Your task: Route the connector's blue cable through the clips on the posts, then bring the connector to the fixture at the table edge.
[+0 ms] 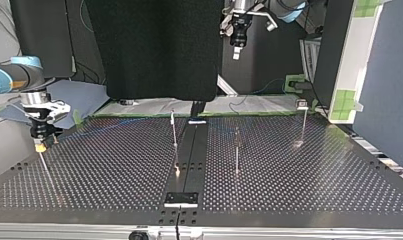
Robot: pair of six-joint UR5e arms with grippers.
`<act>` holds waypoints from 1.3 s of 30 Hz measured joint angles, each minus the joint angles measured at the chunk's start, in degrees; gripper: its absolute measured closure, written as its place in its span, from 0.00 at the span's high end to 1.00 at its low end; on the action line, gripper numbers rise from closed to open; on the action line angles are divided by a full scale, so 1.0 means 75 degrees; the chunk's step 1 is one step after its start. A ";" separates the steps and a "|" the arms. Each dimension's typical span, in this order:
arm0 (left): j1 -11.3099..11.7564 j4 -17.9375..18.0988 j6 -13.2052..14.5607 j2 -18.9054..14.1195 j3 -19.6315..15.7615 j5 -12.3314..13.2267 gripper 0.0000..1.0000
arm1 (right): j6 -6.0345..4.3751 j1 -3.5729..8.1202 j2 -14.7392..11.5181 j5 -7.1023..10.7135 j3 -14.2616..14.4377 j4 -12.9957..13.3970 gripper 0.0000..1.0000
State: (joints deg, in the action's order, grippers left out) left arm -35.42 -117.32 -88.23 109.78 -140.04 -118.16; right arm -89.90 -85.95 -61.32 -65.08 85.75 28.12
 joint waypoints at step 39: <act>0.0005 -0.0014 0.0057 0.0002 -0.0003 0.0000 1.00 | -0.0022 0.0015 -0.0028 -0.0007 -0.0001 -0.0126 0.99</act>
State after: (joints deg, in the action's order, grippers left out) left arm -35.38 -117.43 -87.80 109.79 -140.06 -118.16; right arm -90.07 -85.83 -61.53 -65.14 85.74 27.17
